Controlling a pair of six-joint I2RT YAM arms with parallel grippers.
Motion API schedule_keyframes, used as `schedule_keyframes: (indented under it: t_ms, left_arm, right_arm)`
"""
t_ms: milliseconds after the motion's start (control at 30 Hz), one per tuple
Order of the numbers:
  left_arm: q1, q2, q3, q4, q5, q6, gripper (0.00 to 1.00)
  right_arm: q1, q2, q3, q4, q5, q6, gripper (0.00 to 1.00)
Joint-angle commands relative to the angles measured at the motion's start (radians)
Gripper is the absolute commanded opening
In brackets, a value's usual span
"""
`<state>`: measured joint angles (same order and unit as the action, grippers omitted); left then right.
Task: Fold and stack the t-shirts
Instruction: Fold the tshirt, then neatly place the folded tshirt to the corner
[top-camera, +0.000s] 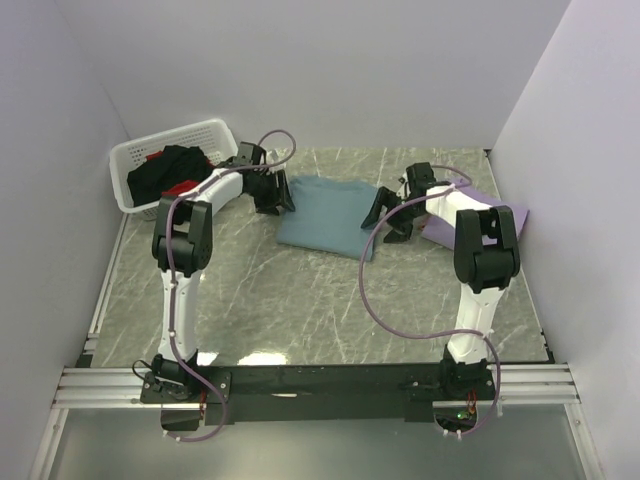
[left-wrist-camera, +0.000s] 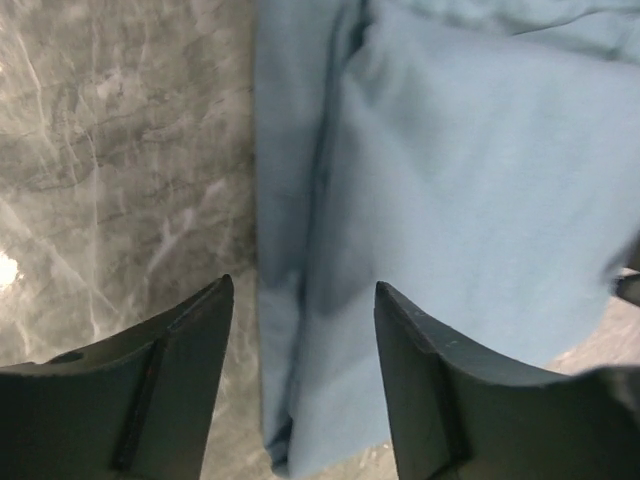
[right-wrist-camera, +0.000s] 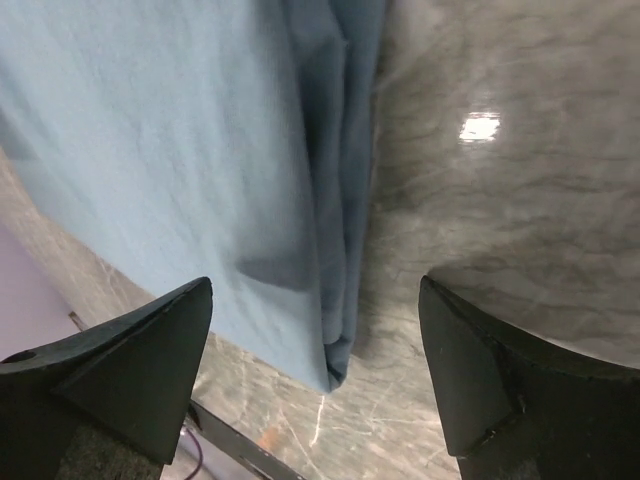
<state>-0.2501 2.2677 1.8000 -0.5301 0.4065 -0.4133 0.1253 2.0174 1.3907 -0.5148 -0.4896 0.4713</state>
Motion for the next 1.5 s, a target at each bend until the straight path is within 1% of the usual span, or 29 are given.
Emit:
schedule_keyframes:
  t_ms: [0,167,233,267,300,333,367,500,567,600,633,1000,1100,1167,1200,1267,1300,1333,1367,1400,1433,1467]
  left_arm:
    - [-0.003,0.033,0.038,0.010,0.025,0.024,0.62]
    - [-0.003,0.056,0.039,0.021,0.043,0.021,0.56]
    - [-0.005,0.065,0.035,0.030,0.061,0.018,0.49]
    - [-0.003,0.067,0.030,0.033,0.066,0.016,0.45]
    - [-0.003,0.070,0.029,0.035,0.074,0.013,0.35]
    - [-0.003,0.073,0.021,0.038,0.077,0.013,0.31]
    - [-0.003,0.073,0.018,0.039,0.080,0.011,0.24]
    - [-0.003,0.076,-0.004,0.042,0.086,0.010,0.11]
    - [-0.005,0.079,-0.011,0.044,0.092,0.010,0.06]
    - [-0.003,0.079,-0.013,0.045,0.097,0.007,0.01]
    - [-0.003,0.081,-0.016,0.045,0.100,0.008,0.00]
    - [-0.006,0.076,-0.044,0.068,0.132,-0.021,0.00]
    - [-0.014,0.079,-0.041,0.067,0.138,-0.019,0.00]
    - [-0.015,0.085,-0.034,0.062,0.141,-0.019,0.00]
    - [-0.018,0.087,-0.028,0.061,0.143,-0.018,0.00]
    - [-0.020,0.093,-0.024,0.058,0.144,-0.019,0.00]
    - [-0.021,0.096,-0.018,0.058,0.152,-0.021,0.00]
    - [-0.021,0.096,-0.014,0.059,0.155,-0.024,0.00]
    - [-0.021,0.099,-0.011,0.061,0.158,-0.030,0.04]
    - [-0.021,0.098,-0.008,0.062,0.160,-0.035,0.09]
    - [-0.021,0.096,-0.005,0.065,0.164,-0.039,0.16]
    - [-0.021,0.095,-0.001,0.068,0.163,-0.047,0.29]
  right_arm:
    - [-0.032,-0.057,-0.031,0.079,-0.020,0.020,0.90]
    - [-0.041,-0.042,-0.058,0.124,-0.046,0.023,0.89]
    - [-0.041,-0.028,-0.062,0.139,-0.059,0.029,0.88]
    - [-0.041,-0.020,-0.064,0.154,-0.075,0.032,0.87]
    - [-0.041,-0.016,-0.064,0.159,-0.081,0.038,0.87]
    - [-0.041,-0.002,-0.064,0.165,-0.089,0.041,0.86]
    - [-0.039,0.004,-0.062,0.174,-0.098,0.049,0.86]
    - [-0.038,0.041,-0.045,0.176,-0.104,0.050,0.81]
    - [-0.036,0.067,-0.032,0.173,-0.104,0.050,0.76]
    - [-0.032,0.073,-0.027,0.170,-0.106,0.052,0.75]
    - [-0.029,0.090,-0.022,0.171,-0.106,0.050,0.73]
    - [0.000,0.159,0.051,0.165,-0.069,0.059,0.67]
    - [0.007,0.178,0.080,0.164,-0.066,0.058,0.62]
    - [0.014,0.185,0.106,0.151,-0.063,0.052,0.55]
    - [0.016,0.191,0.113,0.147,-0.063,0.050,0.50]
    - [0.019,0.199,0.126,0.141,-0.063,0.046,0.43]
    - [0.019,0.199,0.129,0.137,-0.067,0.046,0.36]
    - [0.017,0.198,0.136,0.131,-0.067,0.043,0.32]
    - [0.017,0.196,0.137,0.128,-0.066,0.041,0.26]
    - [0.017,0.187,0.139,0.125,-0.054,0.040,0.11]
    - [0.019,0.182,0.145,0.112,-0.046,0.029,0.05]
    - [0.017,0.176,0.152,0.098,-0.035,0.021,0.00]
